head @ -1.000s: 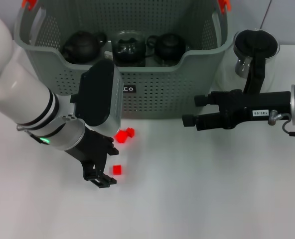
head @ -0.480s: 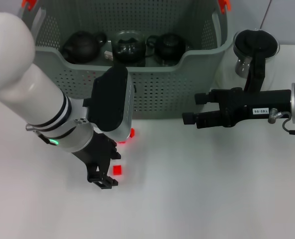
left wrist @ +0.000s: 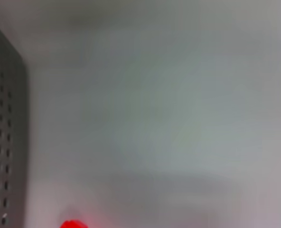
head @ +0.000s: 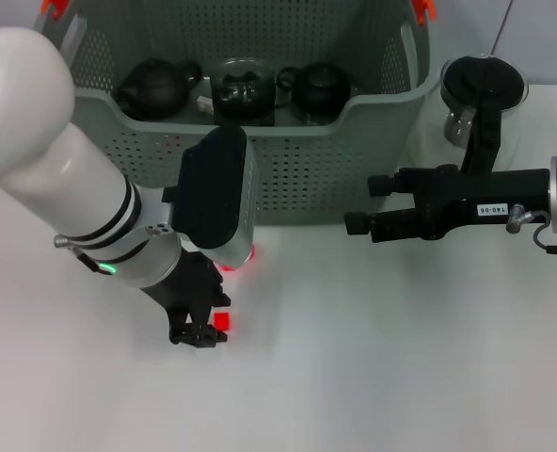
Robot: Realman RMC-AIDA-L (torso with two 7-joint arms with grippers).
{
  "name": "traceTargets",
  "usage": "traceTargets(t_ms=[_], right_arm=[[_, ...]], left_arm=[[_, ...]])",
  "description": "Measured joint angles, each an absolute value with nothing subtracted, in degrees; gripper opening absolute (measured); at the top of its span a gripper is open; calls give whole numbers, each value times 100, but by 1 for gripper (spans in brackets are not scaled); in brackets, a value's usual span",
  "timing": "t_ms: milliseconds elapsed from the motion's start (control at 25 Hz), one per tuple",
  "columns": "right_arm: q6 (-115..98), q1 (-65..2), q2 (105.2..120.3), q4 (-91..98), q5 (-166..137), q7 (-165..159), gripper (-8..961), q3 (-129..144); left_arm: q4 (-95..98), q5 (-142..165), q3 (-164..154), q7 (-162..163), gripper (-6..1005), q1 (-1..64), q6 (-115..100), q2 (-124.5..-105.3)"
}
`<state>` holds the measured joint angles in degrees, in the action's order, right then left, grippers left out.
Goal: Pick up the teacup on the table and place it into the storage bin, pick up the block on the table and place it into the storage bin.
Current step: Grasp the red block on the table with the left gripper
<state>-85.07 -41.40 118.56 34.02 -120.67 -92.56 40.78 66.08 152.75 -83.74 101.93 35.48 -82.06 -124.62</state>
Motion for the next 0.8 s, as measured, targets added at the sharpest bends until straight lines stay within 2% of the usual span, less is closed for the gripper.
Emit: traceTargets(t_ms=[760,800], right_arm=[[-8444,-4131,11857,3403,-12067,-9251,924,4078],[-8445,-4132,11856,3406,-12067,-9254,924,4078]], left_arm=[[6283,15301,-8490,10353,414,3762,-7978,-12445],[6263,15306,-8503,10390,381,3782,-7973,-12442]])
